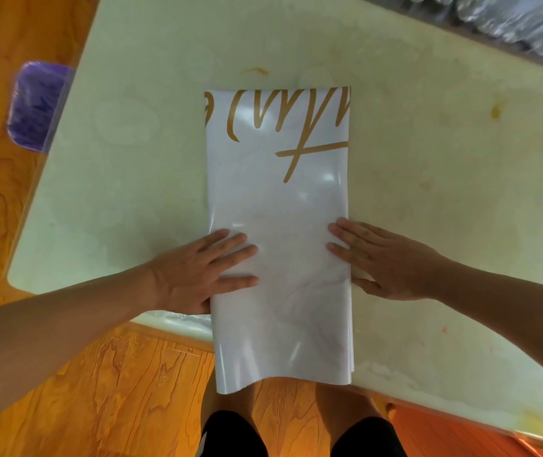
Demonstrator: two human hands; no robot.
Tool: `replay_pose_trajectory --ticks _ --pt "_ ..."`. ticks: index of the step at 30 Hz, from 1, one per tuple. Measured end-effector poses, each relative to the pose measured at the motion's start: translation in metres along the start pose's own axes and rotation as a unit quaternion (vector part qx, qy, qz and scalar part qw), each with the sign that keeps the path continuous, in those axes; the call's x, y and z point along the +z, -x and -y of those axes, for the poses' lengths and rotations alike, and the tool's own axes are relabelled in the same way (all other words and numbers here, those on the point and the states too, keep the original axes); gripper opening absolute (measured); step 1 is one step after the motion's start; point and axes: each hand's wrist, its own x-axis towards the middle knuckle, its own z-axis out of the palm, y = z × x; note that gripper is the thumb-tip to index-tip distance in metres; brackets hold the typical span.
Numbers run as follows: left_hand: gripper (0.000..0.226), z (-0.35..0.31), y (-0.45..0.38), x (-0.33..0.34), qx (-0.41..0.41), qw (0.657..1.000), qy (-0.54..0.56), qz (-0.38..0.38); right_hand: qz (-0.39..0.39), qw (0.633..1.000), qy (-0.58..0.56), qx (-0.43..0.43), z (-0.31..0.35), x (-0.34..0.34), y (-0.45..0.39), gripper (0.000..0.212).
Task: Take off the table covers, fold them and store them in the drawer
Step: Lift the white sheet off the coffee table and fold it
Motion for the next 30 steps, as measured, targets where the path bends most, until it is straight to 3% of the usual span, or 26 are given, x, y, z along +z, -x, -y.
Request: replay_pose_trajectory --ticks 5,9,11,12,13,14,15,17,19,21,23,27,30 --pt "0.062 -0.004 0.009 0.007 -0.030 0.995 0.067 -0.066 0.002 0.999 -0.032 0.010 -0.001 0.002 0.001 0.075" --pt "0.049 0.000 0.007 0.006 -0.031 0.980 0.145 -0.130 -0.008 0.998 -0.059 -0.002 -0.012 0.003 0.001 0.097" --pt "0.044 0.004 0.010 0.011 -0.080 0.958 0.241 -0.134 -0.014 0.996 -0.092 0.001 -0.019 0.002 0.000 0.102" --pt "0.041 0.004 0.010 0.006 -0.147 0.926 0.326 -0.122 -0.027 0.992 -0.120 -0.003 -0.021 0.000 0.000 0.098" --pt "0.034 0.002 0.009 -0.006 -0.244 0.869 0.415 -0.113 -0.048 0.986 -0.161 -0.001 -0.023 0.001 -0.001 0.088" --pt "0.027 -0.001 0.005 -0.016 -0.331 0.795 0.494 -0.118 -0.078 0.972 -0.220 0.022 -0.021 0.001 -0.002 0.075" --pt "0.036 -0.004 -0.001 -0.024 -0.398 0.723 0.547 -0.142 -0.109 0.949 -0.287 0.071 -0.017 -0.001 -0.003 0.065" --pt "0.051 -0.001 -0.020 -0.039 -0.513 0.591 0.596 -0.180 -0.139 0.881 -0.397 0.215 -0.009 -0.015 -0.010 0.054" --pt "0.067 0.013 -0.036 -0.046 -0.592 0.516 0.590 -0.188 -0.128 0.790 -0.500 0.332 -0.007 -0.026 -0.024 0.031" --pt "0.072 0.028 -0.050 -0.051 -0.648 0.502 0.547 -0.171 -0.133 0.728 -0.541 0.399 -0.006 -0.040 -0.040 0.042" --pt "0.068 0.034 -0.063 -0.052 -0.675 0.520 0.499 -0.157 -0.149 0.689 -0.544 0.455 -0.002 -0.048 -0.051 0.044" --pt "0.071 0.034 -0.068 -0.045 -0.689 0.539 0.458 -0.159 -0.145 0.664 -0.534 0.503 0.010 -0.056 -0.069 0.039" --pt "0.059 0.039 -0.071 -0.045 -0.697 0.531 0.457 -0.150 -0.143 0.648 -0.540 0.518 0.005 -0.066 -0.081 0.035"
